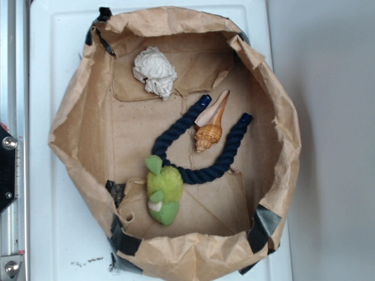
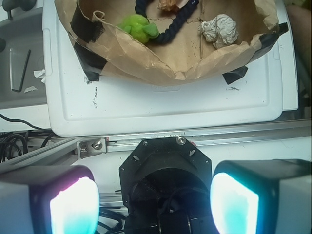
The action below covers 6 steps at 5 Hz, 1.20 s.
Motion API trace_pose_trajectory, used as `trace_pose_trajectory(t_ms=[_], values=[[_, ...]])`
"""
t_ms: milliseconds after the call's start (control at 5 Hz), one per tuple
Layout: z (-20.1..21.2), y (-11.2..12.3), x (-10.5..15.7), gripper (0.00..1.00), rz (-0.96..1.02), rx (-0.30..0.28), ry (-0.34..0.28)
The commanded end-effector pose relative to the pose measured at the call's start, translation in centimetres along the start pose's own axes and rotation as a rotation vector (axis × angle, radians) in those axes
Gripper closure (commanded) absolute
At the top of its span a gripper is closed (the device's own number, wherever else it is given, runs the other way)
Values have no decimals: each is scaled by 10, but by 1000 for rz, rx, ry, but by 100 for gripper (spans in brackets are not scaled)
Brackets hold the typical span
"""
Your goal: Grab the blue rope.
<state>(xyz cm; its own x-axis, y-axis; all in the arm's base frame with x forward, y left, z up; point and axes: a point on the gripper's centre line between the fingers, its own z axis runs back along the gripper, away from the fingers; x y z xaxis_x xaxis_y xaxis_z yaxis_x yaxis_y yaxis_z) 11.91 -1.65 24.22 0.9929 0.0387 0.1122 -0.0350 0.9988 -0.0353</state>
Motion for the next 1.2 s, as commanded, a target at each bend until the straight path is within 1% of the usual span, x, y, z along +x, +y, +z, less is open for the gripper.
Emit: trace_pose_trajectory(t_ms=[0,200,400,600,800,1000], values=[[0,0,0,0,0,0,0],[-8,-2,49,0,87,-43,-45],[-8,-1,59,0,164,-70,-90],[-24,9,64,0,265,-128,-137],[-44,12,43,0,446,-126,-197],[-49,12,35,0,531,-155,-165]])
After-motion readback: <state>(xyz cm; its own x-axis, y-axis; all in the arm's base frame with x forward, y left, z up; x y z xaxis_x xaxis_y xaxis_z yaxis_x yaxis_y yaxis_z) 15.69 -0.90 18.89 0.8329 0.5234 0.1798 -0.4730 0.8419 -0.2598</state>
